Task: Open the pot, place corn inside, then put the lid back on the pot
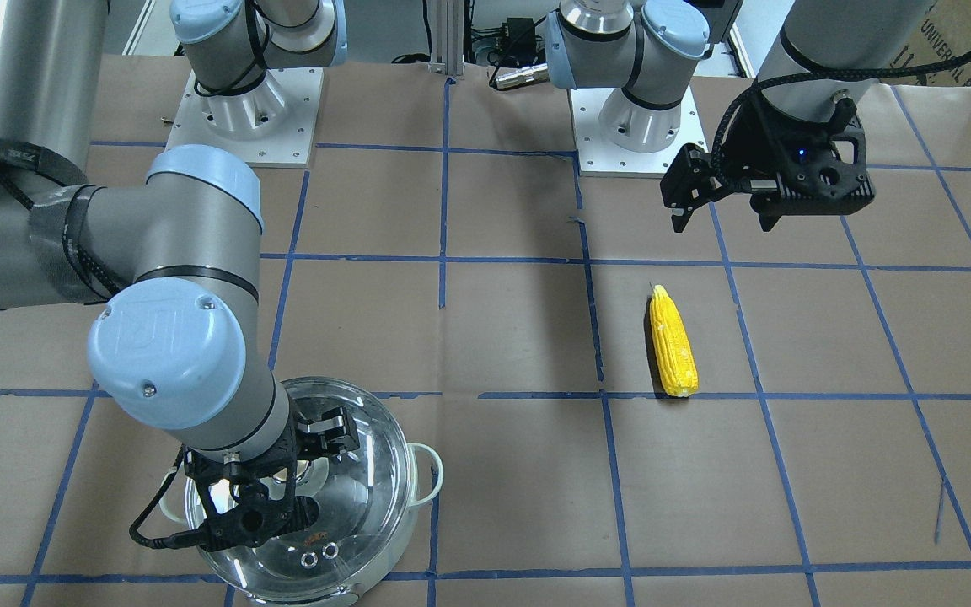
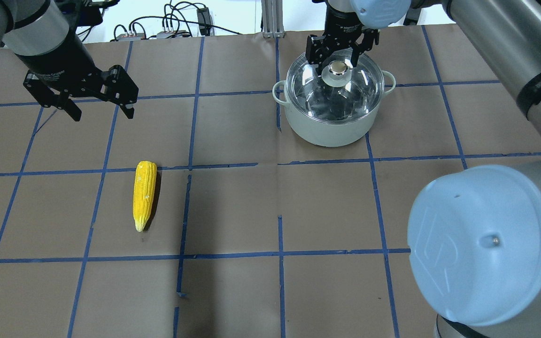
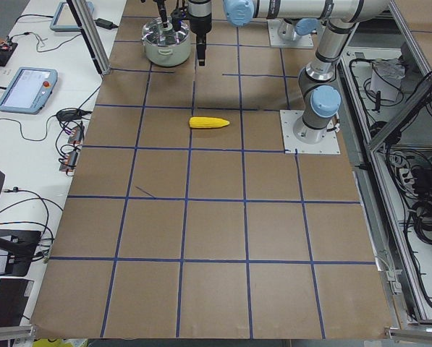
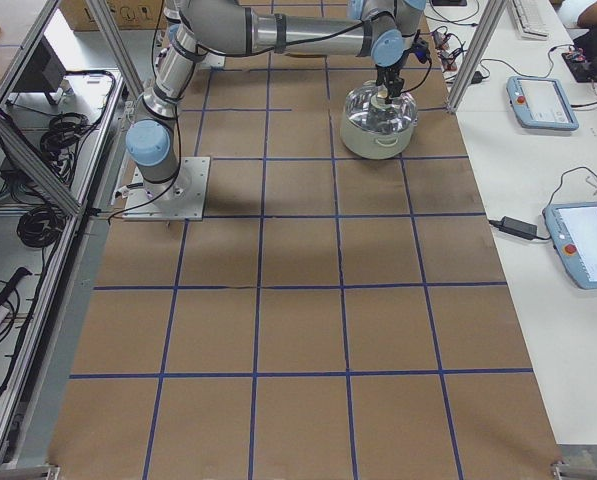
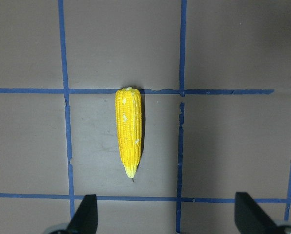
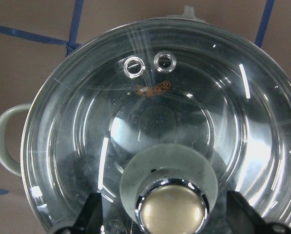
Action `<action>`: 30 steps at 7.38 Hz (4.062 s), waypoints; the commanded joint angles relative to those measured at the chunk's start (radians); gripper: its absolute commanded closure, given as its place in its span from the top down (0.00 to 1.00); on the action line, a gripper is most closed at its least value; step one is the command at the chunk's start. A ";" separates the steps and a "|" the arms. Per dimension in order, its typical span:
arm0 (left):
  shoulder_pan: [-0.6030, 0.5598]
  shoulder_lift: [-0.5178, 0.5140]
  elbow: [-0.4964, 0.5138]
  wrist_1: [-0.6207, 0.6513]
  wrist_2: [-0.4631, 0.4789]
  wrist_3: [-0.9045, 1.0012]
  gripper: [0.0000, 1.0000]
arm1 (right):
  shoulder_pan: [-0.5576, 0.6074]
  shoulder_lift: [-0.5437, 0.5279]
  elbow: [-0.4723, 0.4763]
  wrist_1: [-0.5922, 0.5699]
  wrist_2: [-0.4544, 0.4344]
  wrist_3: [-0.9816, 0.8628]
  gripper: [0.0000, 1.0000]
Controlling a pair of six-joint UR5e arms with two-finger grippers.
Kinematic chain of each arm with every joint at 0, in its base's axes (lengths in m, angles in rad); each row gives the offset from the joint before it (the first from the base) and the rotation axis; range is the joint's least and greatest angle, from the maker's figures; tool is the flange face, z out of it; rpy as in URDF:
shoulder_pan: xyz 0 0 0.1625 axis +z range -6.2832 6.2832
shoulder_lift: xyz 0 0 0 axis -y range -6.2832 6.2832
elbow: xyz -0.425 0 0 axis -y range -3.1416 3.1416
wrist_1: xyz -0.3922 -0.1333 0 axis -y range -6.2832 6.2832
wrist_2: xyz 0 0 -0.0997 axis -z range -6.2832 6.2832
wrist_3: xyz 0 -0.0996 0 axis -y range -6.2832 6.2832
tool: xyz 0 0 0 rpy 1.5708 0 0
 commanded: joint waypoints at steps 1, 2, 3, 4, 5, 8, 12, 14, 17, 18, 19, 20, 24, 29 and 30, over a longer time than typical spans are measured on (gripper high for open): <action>0.000 0.000 -0.001 0.001 0.000 -0.001 1.00 | 0.001 0.001 0.006 -0.001 -0.002 0.001 0.68; 0.000 0.000 -0.001 0.001 -0.002 0.001 1.00 | 0.002 0.001 0.005 0.001 -0.005 0.004 0.52; 0.000 0.000 -0.001 0.003 -0.002 0.001 1.00 | 0.002 -0.007 0.003 0.009 -0.008 0.003 0.39; 0.000 -0.002 -0.001 0.003 -0.002 -0.001 1.00 | -0.001 -0.015 0.000 0.021 -0.011 0.003 0.33; 0.002 0.000 -0.001 0.003 -0.002 0.001 1.00 | -0.005 -0.024 -0.020 0.068 -0.014 0.001 0.30; 0.002 0.000 -0.001 0.003 -0.002 0.001 1.00 | -0.048 -0.180 -0.014 0.220 -0.025 -0.034 0.29; 0.015 -0.011 -0.034 0.004 0.002 0.012 1.00 | -0.102 -0.338 0.113 0.309 -0.025 -0.089 0.28; 0.043 -0.040 -0.172 0.138 -0.002 0.125 1.00 | -0.101 -0.375 0.127 0.314 -0.027 -0.088 0.28; 0.127 -0.133 -0.394 0.497 -0.066 0.211 1.00 | -0.098 -0.384 0.161 0.311 -0.022 -0.086 0.28; 0.127 -0.185 -0.433 0.583 -0.060 0.269 1.00 | -0.098 -0.374 0.161 0.308 -0.013 -0.083 0.28; 0.133 -0.225 -0.451 0.648 -0.057 0.281 1.00 | -0.098 -0.380 0.159 0.303 -0.019 -0.083 0.28; 0.143 -0.271 -0.456 0.665 -0.057 0.282 1.00 | -0.098 -0.374 0.159 0.302 -0.019 -0.085 0.28; 0.140 -0.324 -0.455 0.702 -0.007 0.274 0.28 | -0.099 -0.384 0.172 0.314 -0.024 -0.092 0.27; -0.026 -0.308 -0.216 0.575 -0.064 0.105 0.21 | -0.098 -0.515 0.339 0.285 -0.025 -0.085 0.26; -0.069 -0.343 -0.133 0.546 -0.112 0.072 0.21 | -0.098 -0.513 0.336 0.283 -0.024 -0.083 0.26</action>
